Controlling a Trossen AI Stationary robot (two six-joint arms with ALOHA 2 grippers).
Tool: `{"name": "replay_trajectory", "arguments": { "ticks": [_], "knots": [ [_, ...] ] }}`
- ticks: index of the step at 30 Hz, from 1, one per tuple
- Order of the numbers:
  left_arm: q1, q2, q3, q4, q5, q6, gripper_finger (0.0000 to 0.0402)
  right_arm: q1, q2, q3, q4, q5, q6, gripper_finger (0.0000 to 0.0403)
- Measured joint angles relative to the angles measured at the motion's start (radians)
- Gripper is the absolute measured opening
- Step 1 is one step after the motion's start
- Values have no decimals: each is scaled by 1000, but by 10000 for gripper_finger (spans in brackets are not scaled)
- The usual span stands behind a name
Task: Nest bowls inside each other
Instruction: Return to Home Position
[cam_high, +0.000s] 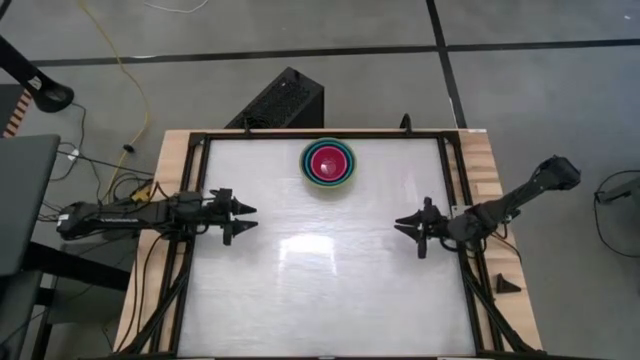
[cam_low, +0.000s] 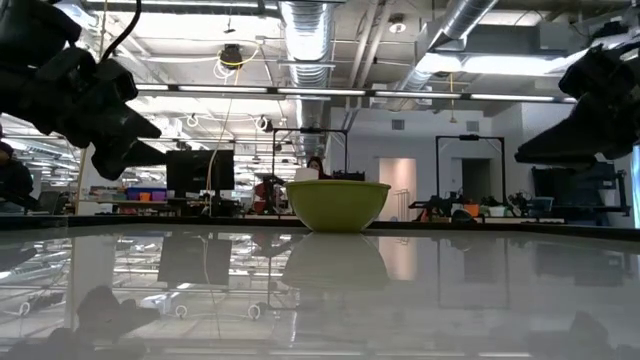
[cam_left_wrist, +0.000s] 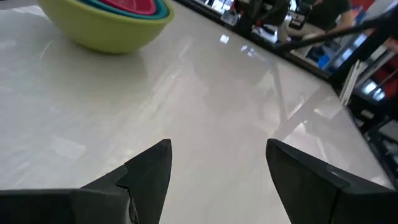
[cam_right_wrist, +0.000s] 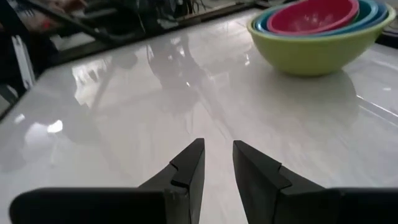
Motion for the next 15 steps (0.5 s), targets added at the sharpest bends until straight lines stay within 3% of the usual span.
{"name": "replay_trajectory", "arguments": {
  "ticks": [15],
  "knots": [
    [0,37,-1,-1,-7,11,249,0,86,-1,0,-28,1,119]
  ]
}}
